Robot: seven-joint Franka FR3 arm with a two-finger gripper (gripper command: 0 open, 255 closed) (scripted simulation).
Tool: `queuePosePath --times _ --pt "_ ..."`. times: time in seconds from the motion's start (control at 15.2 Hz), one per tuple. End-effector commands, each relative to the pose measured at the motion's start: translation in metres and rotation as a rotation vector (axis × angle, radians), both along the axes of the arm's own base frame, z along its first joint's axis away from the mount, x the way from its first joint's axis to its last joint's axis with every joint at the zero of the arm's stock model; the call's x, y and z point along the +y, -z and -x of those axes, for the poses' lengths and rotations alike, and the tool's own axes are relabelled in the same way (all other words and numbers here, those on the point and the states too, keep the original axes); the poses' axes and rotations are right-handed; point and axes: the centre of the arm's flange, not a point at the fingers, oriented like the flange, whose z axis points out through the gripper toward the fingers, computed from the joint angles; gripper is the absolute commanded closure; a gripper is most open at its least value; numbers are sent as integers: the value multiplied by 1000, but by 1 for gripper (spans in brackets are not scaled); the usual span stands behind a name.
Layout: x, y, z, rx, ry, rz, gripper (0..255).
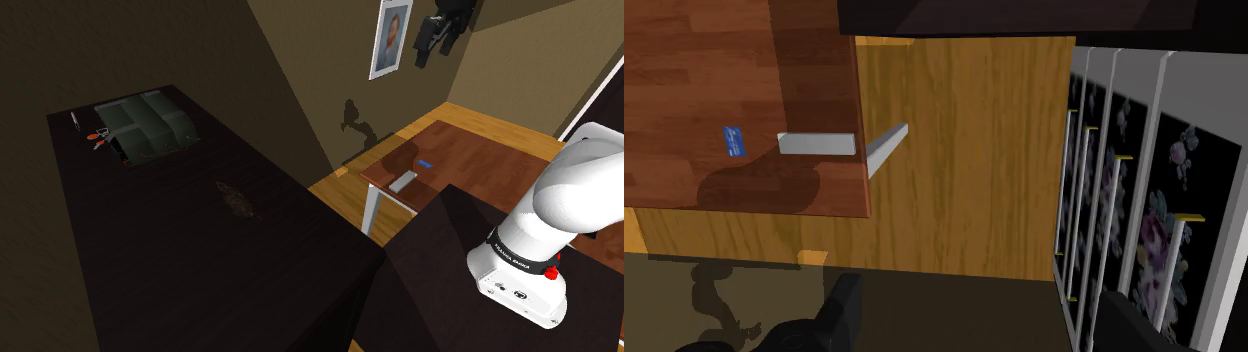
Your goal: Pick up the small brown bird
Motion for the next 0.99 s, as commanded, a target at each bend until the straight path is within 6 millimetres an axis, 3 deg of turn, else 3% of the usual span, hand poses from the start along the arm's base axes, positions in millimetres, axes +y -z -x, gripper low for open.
queuePosePath --times 0.0,0.92 --pt "0 0 0 0 0 0 0" --pt "160 73 -41 -13 6 -26 0"
